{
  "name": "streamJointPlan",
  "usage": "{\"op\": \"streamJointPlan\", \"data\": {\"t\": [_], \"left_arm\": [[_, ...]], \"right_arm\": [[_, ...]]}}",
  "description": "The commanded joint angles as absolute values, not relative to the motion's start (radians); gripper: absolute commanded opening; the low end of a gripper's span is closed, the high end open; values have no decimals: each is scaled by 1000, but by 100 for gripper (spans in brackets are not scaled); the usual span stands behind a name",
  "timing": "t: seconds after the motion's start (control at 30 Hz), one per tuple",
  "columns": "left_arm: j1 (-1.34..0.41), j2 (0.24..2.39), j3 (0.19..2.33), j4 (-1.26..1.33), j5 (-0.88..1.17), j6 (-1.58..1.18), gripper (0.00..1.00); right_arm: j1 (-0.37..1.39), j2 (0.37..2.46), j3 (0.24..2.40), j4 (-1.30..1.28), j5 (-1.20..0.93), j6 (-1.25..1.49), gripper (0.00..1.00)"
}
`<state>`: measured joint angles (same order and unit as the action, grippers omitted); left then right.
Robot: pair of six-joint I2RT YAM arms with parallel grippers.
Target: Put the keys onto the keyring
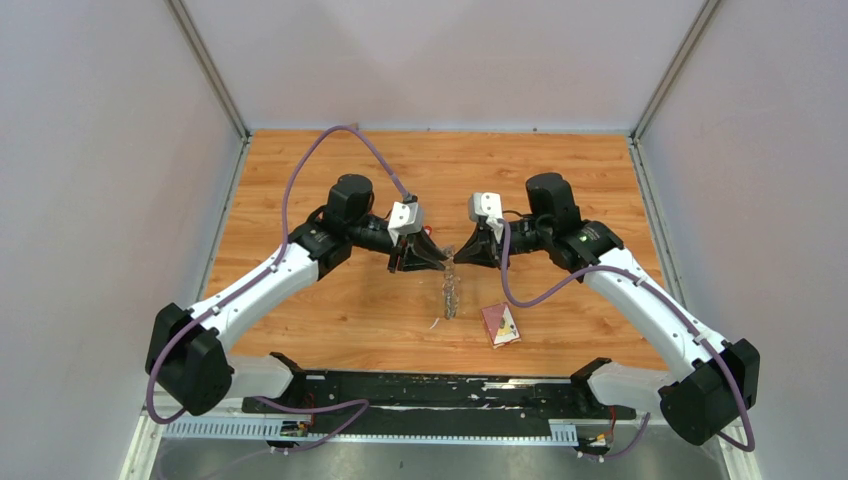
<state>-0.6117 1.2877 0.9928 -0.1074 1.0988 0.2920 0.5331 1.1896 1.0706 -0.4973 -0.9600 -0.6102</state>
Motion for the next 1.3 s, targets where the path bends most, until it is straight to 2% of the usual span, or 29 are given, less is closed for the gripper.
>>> {"op": "streamJointPlan", "data": {"t": [0.0, 0.37, 0.63, 1.07, 1.27], "left_arm": [[-608, 1299, 992, -59, 1105, 275, 31], [-609, 1321, 1005, -18, 1060, 241, 37], [-614, 1339, 1009, -12, 1069, 232, 27], [-626, 1354, 1020, 8, 1059, 196, 19], [-627, 1352, 1018, 29, 1048, 179, 10]], "right_arm": [[527, 1160, 1109, -440, -987, -592, 0], [526, 1162, 1099, -434, -986, -594, 0], [527, 1167, 1100, -410, -949, -557, 0], [527, 1169, 1074, -376, -948, -540, 0], [527, 1170, 1060, -365, -951, -540, 0]]}}
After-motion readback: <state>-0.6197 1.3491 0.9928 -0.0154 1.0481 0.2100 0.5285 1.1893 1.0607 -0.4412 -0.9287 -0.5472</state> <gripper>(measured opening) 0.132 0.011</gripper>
